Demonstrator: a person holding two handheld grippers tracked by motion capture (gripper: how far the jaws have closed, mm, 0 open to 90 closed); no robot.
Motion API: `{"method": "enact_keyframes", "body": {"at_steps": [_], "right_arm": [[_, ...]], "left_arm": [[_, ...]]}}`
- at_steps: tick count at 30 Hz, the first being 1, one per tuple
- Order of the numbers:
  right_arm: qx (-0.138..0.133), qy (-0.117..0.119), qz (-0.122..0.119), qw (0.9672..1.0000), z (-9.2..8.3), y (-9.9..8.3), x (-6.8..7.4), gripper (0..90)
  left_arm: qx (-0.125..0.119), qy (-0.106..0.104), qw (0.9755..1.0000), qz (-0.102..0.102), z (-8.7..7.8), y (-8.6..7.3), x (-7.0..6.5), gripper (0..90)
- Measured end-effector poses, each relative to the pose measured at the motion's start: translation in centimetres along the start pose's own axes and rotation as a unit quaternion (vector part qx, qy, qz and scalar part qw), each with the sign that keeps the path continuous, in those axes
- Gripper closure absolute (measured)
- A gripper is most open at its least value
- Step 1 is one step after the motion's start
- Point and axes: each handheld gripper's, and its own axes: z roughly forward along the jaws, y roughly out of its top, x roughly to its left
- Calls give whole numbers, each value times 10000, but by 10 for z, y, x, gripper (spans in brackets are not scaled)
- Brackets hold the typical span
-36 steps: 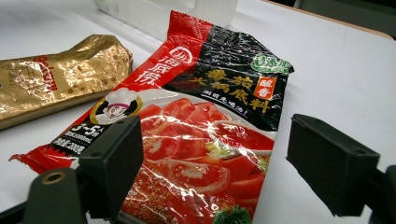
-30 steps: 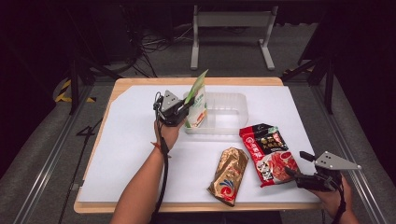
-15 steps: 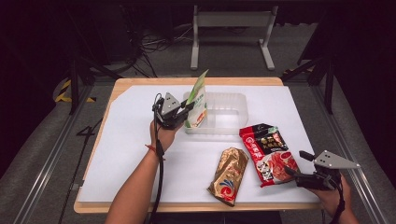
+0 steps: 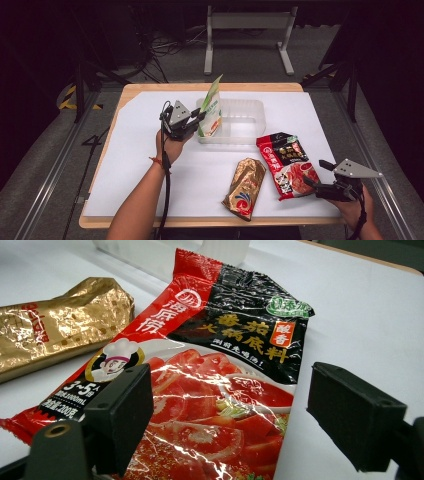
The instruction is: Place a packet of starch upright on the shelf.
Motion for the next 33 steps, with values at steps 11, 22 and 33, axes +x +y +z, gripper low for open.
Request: {"method": "enact_keyframes", "body": {"at_steps": [11, 22, 33], "right_arm": [[3, -55, 52, 10000, -1, -1, 0, 185], [69, -14, -3, 10000, 7, 2, 2, 180], [50, 44, -131, 9999, 4, 2, 6, 180]], "left_arm": [[24, -171, 9998, 22, -27, -11, -2, 746], [290, -831, 9960, 140, -45, -28, -31, 625], [891, -1552, 9838, -59, -17, -33, -48, 359]]}}
